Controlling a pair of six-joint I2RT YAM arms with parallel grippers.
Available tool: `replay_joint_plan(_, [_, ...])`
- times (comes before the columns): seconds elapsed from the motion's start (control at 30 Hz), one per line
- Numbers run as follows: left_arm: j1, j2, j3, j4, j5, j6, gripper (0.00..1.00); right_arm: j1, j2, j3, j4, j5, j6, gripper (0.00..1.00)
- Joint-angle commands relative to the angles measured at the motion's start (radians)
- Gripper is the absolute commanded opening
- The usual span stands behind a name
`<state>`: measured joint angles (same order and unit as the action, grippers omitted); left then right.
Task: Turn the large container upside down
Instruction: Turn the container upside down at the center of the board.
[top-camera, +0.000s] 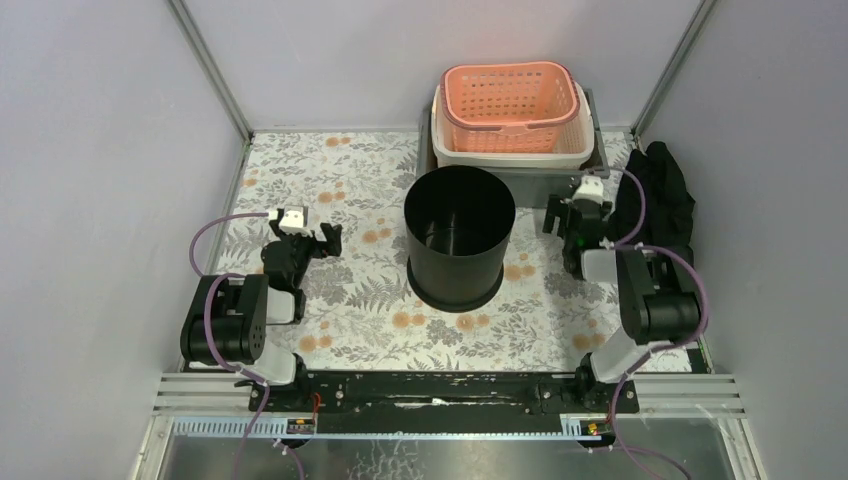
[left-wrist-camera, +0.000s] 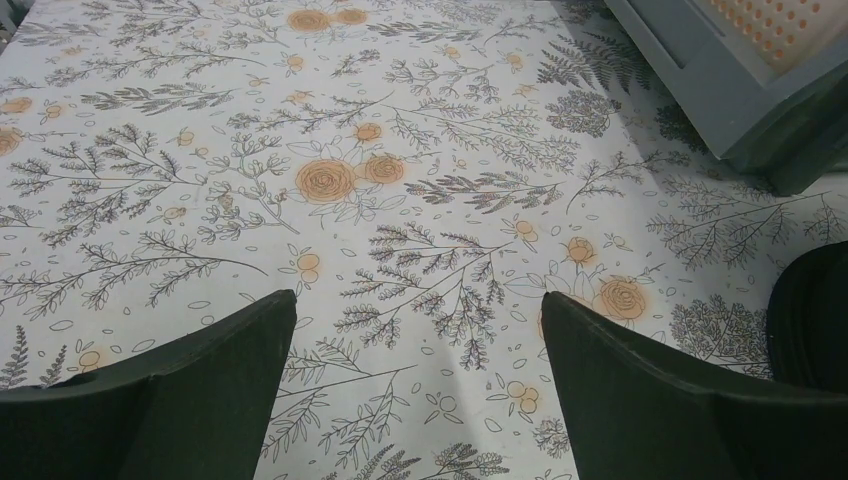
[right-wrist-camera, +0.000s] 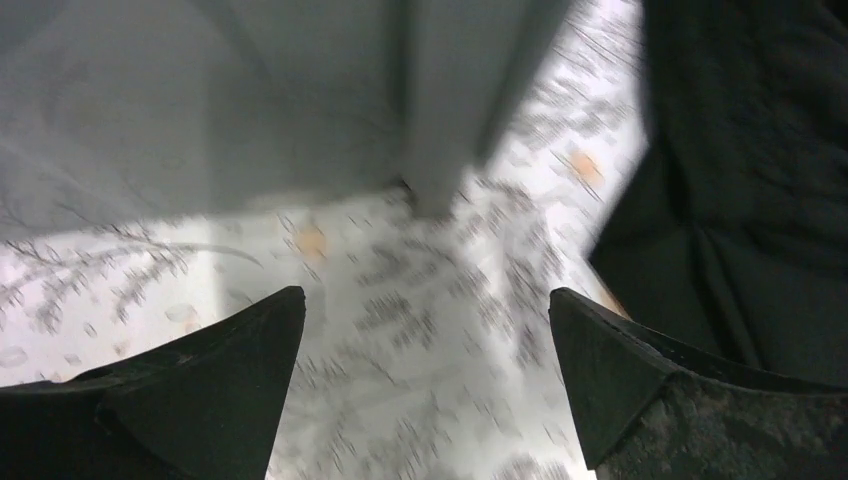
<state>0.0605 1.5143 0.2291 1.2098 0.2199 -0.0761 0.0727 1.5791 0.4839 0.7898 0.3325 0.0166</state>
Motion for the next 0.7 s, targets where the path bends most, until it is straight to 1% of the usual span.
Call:
replay_joint_plan(0.0, [-0.002, 0.009, -0.007, 0.023, -0.011, 0.021, 1.00, 0.008, 0.159, 0.285, -0.362, -0.172, -0.079, 0.99])
replay_joint_plan(0.03, [-0.002, 0.009, -0.006, 0.023, -0.011, 0.021, 1.00, 0.007, 0.227, 0.353, -0.467, -0.241, -0.109, 0.99])
replay_joint_plan(0.1, [-0.003, 0.009, -0.006, 0.023, -0.011, 0.021, 1.00, 0.009, 0.294, 0.473, -0.643, -0.501, -0.195, 0.99])
replay_joint_plan(0.13, [-0.004, 0.008, -0.006, 0.023, -0.012, 0.020, 1.00, 0.009, 0.306, 0.509, -0.724, -0.654, -0.248, 0.97])
replay_joint_plan(0.17, [-0.004, 0.009, -0.005, 0.023, -0.012, 0.020, 1.00, 0.008, 0.305, 0.525, -0.773, -0.777, -0.299, 1.00])
replay_joint_plan(0.23, [-0.004, 0.009, -0.006, 0.023, -0.012, 0.020, 1.00, 0.007, 0.290, 0.525, -0.841, -1.001, -0.393, 0.99])
replay_joint_plan(0.27, [-0.004, 0.009, -0.007, 0.023, -0.012, 0.020, 1.00, 0.005, 0.297, 0.535, -0.861, -1.068, -0.420, 0.99])
replay_joint_plan(0.3, [-0.004, 0.009, -0.006, 0.024, -0.011, 0.020, 1.00, 0.004, 0.317, 0.570, -0.946, -1.130, -0.458, 0.99])
replay_joint_plan(0.33, [-0.005, 0.009, -0.006, 0.024, -0.012, 0.020, 1.00, 0.002, 0.338, 0.608, -1.054, -1.244, -0.549, 0.99])
replay_joint_plan(0.4, [-0.004, 0.009, -0.007, 0.023, -0.012, 0.021, 1.00, -0.013, 0.392, 0.700, -1.310, -1.430, -0.797, 0.99])
replay_joint_plan(0.47, [-0.004, 0.008, -0.007, 0.023, -0.013, 0.021, 1.00, -0.039, 0.453, 0.797, -1.576, -1.529, -1.051, 1.00])
replay_joint_plan(0.5, [-0.005, 0.009, -0.007, 0.023, -0.012, 0.020, 1.00, -0.055, 0.484, 0.846, -1.749, -1.567, -1.227, 0.99])
replay_joint_plan(0.53, [-0.004, 0.009, -0.007, 0.023, -0.013, 0.021, 1.00, -0.069, 0.526, 0.895, -1.959, -1.600, -1.456, 1.00])
replay_joint_plan(0.57, [-0.005, 0.009, -0.007, 0.023, -0.012, 0.020, 1.00, -0.087, 0.570, 0.937, -2.201, -1.616, -1.742, 1.00])
replay_joint_plan(0.6, [-0.005, 0.009, -0.007, 0.023, -0.012, 0.021, 1.00, -0.109, 0.590, 0.945, -2.262, -1.630, -1.825, 1.00])
replay_joint_plan(0.67, [-0.004, 0.008, -0.007, 0.025, -0.010, 0.021, 1.00, -0.115, 0.559, 0.915, -2.272, -1.634, -1.859, 1.00])
